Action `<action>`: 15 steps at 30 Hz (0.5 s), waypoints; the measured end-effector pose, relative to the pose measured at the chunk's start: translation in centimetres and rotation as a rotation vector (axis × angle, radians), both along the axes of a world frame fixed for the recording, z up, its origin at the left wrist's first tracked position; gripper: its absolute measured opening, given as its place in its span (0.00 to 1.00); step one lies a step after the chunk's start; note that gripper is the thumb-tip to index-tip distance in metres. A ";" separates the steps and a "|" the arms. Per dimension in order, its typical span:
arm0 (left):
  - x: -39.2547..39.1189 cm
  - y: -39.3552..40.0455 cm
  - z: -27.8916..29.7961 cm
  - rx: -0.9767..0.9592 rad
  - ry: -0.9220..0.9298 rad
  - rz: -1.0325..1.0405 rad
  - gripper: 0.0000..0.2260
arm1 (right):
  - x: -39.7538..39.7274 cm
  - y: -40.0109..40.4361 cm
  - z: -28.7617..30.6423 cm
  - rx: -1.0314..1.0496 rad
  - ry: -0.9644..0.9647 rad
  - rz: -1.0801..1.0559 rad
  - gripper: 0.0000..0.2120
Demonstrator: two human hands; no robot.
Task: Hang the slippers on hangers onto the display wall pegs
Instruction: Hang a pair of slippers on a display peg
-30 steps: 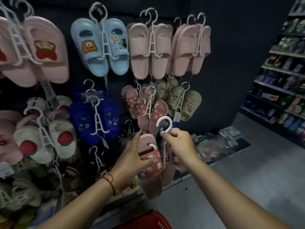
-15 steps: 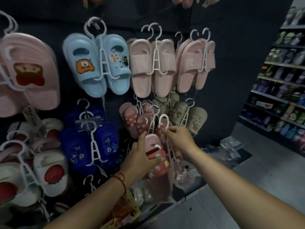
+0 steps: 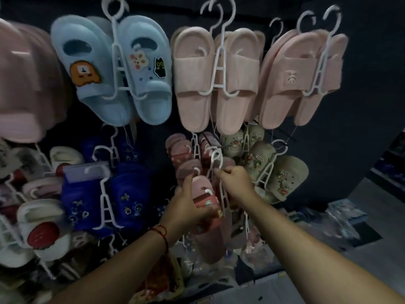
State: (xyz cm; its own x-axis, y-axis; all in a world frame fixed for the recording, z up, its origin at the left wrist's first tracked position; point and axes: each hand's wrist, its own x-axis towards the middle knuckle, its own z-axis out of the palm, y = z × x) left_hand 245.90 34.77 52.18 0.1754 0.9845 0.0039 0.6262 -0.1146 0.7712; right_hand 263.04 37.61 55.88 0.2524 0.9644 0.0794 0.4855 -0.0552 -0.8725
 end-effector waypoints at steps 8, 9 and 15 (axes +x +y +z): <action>1.0 2.6 -1.4 0.031 0.081 0.037 0.48 | 0.2 3.3 -1.5 -0.090 0.116 -0.017 0.16; 1.0 2.8 -1.5 0.041 0.077 0.038 0.47 | 0.1 3.6 -1.6 -0.083 0.128 -0.024 0.19; 0.7 4.6 -2.4 0.038 0.060 0.075 0.48 | -0.7 4.5 -2.1 0.014 0.146 -0.051 0.14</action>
State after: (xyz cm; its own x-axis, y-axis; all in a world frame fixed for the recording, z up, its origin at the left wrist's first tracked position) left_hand 246.63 39.35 49.73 0.1024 0.9942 0.0332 0.6788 -0.0943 0.7283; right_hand 262.34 42.12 53.81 0.3108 0.9491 0.0519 0.3507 -0.0638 -0.9343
